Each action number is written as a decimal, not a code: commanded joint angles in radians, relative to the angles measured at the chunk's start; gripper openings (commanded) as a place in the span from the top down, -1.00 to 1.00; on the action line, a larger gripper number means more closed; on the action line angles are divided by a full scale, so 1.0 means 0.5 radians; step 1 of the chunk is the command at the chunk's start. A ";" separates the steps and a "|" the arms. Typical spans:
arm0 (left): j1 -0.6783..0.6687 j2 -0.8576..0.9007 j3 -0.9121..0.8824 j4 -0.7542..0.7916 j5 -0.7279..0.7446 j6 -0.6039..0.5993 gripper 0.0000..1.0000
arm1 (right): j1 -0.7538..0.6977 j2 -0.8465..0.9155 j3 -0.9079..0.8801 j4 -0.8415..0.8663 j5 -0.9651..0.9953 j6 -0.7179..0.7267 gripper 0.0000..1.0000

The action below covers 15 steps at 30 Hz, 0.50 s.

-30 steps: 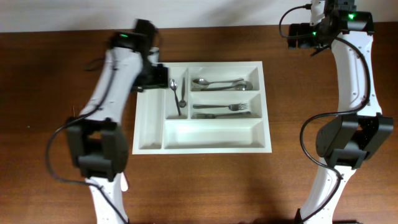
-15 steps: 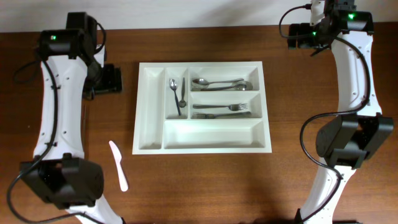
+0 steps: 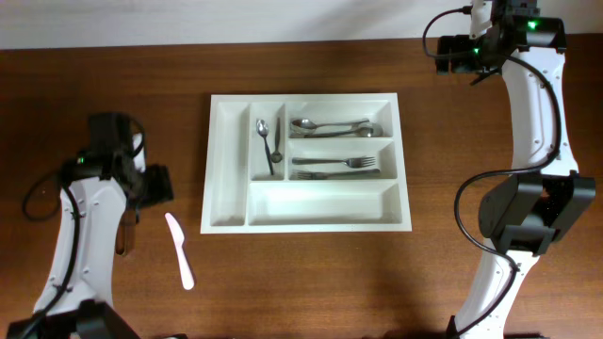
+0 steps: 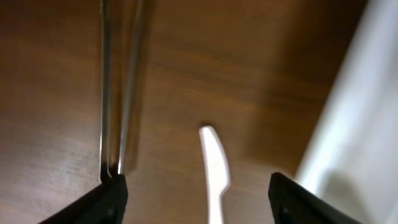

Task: Pack container
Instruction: 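Move the left gripper back left of the tray and grasp another metal knife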

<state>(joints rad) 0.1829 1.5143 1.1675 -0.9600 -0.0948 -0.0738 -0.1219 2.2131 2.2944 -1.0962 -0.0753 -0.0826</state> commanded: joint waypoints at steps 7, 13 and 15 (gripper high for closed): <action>0.326 0.193 -0.277 0.301 0.002 0.158 -0.19 | 0.007 -0.050 0.034 0.000 -0.004 0.011 -0.97; 0.363 0.338 -0.277 0.465 0.001 0.300 -0.04 | 0.007 -0.050 0.034 0.000 -0.004 0.011 -0.98; 0.364 0.400 -0.277 0.533 -0.002 0.318 -0.04 | 0.007 -0.050 0.034 0.000 -0.004 0.012 -0.98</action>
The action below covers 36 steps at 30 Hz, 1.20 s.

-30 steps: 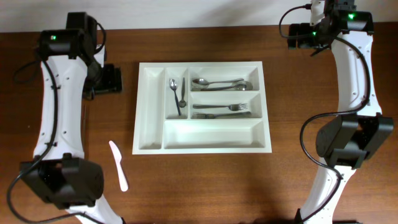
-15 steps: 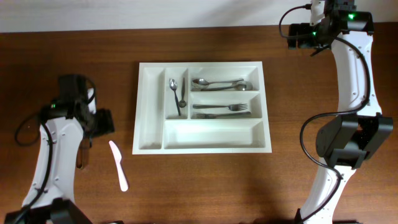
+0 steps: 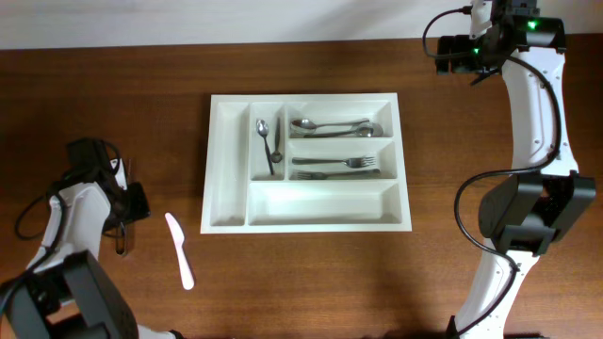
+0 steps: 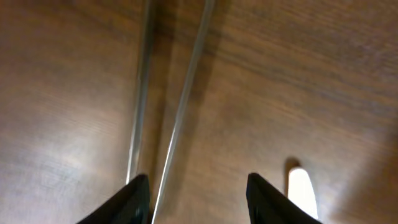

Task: Pack container
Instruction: 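Move the left gripper back left of the tray and grasp another metal knife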

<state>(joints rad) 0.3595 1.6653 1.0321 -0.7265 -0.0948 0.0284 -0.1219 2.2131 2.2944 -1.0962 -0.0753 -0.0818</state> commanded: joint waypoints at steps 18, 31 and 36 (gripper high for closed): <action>0.010 0.349 -0.005 0.287 -0.016 0.202 0.96 | 0.007 -0.050 0.034 0.000 -0.004 0.010 -0.98; -0.137 0.345 0.687 -0.163 0.097 0.201 0.97 | 0.007 -0.050 0.034 0.000 -0.004 0.011 -0.98; -0.334 0.345 1.105 -0.399 0.253 0.132 0.96 | 0.007 -0.049 0.034 0.000 -0.004 0.011 -0.98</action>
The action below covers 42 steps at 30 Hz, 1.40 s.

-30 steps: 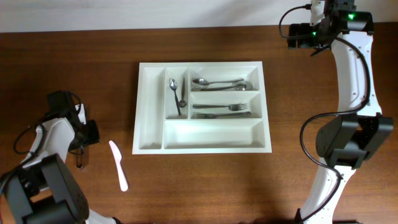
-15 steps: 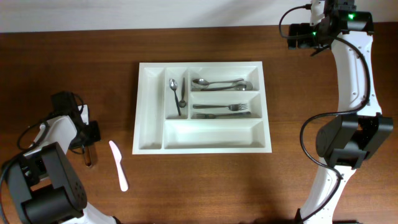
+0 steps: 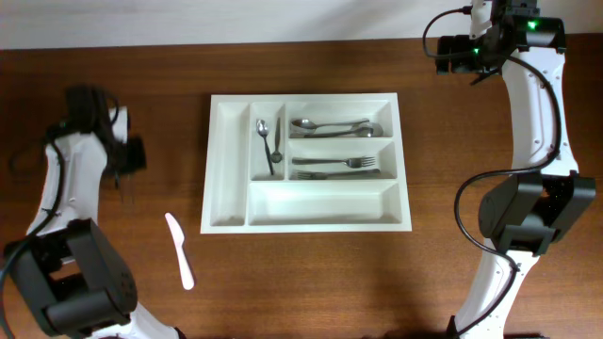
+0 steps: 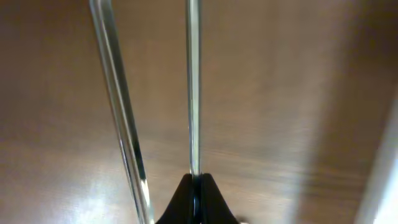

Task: Pack container
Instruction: 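Move the left gripper back left of the tray and grasp another metal knife, then lay the second metal knife in the narrow left compartment and release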

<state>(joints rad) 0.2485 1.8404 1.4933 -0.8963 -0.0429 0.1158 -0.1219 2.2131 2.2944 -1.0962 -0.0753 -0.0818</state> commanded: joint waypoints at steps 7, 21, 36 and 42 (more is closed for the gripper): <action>-0.434 0.004 0.340 -0.136 0.185 -0.256 0.97 | 0.007 -0.050 0.034 0.000 -0.004 0.011 -0.98; -0.826 0.397 0.340 -0.141 0.313 -0.509 0.96 | 0.007 -0.050 0.034 0.000 -0.004 0.010 -0.98; -0.756 0.454 0.773 -0.627 0.175 -0.446 -0.41 | 0.007 -0.050 0.034 0.000 -0.004 0.010 -0.98; -0.645 0.263 0.926 -1.097 -0.016 -0.424 -0.48 | 0.007 -0.050 0.034 0.000 -0.004 0.010 -0.98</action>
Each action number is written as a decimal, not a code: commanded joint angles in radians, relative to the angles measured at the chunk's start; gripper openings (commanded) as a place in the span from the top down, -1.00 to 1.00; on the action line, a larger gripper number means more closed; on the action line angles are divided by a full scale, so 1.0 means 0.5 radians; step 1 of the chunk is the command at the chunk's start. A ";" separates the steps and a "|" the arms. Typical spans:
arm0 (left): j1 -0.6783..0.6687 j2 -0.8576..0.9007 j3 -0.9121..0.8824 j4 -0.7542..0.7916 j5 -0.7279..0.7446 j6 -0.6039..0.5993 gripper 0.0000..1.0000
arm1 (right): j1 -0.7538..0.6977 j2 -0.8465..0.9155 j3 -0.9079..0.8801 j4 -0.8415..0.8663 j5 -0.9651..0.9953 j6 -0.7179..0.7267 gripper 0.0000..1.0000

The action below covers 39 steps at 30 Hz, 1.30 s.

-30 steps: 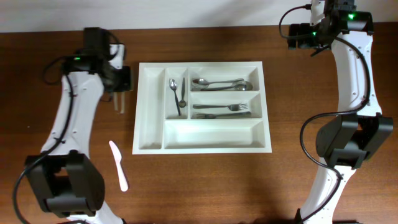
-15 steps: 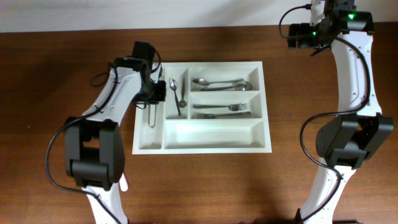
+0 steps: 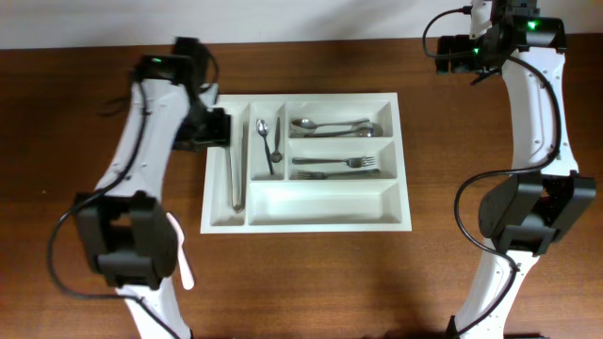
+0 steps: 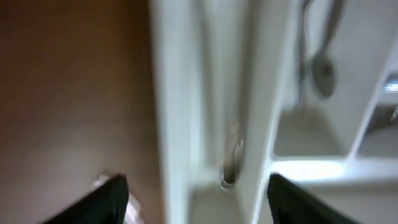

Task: Pack container
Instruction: 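Lay the second metal knife in the narrow left compartment and release, then lower the left gripper onto the white plastic knife and close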

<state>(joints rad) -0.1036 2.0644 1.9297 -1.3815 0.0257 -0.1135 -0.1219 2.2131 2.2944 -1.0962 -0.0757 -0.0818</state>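
The white cutlery tray (image 3: 308,218) lies mid-table. A long metal knife (image 3: 236,165) rests in its narrow left compartment, blurred in the left wrist view as the knife (image 4: 230,158). My left gripper (image 3: 215,129) hovers over that compartment's far end, open and empty, its gripper (image 4: 198,200) jaws spread wide. A white plastic knife (image 3: 186,271) lies on the wood left of the tray, partly behind the left arm. My right gripper (image 3: 450,54) is held up at the far right corner; its jaws are unreadable.
Spoons (image 3: 332,125) fill the upper right compartment, a fork (image 3: 339,165) the one below, and a small spoon (image 3: 265,137) the second narrow slot. The long front compartment (image 3: 325,201) holds nothing. The right arm's base (image 3: 528,212) stands right of the tray.
My left gripper was shut on the metal knife over the table's left side. It is now open over the tray, and the knife lies in the left compartment.
My left gripper stood open around the metal knife on the wood left of the tray, then had narrowed on it. Later it held the knife farther back on the left. The knife now lies in the tray, released. The right arm never moved.
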 commanded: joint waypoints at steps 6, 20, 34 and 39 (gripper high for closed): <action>0.082 -0.413 -0.070 -0.301 -0.165 0.018 -0.47 | 0.007 -0.050 0.034 0.000 -0.003 0.010 -0.98; 0.258 -1.220 -1.563 0.472 -0.241 -0.027 -0.54 | 0.007 -0.050 0.034 0.000 -0.003 0.010 -0.97; 0.503 -1.143 -2.264 1.272 -0.232 0.031 -0.48 | 0.007 -0.050 0.034 0.000 -0.003 0.010 -0.98; 0.517 -0.970 -2.269 1.444 -0.188 -0.069 -0.33 | 0.007 -0.050 0.034 0.000 -0.003 0.010 -0.99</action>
<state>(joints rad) 0.1486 1.5238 0.8066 -0.6872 -0.0856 -0.1242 -0.1219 2.2131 2.2944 -1.0962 -0.0757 -0.0822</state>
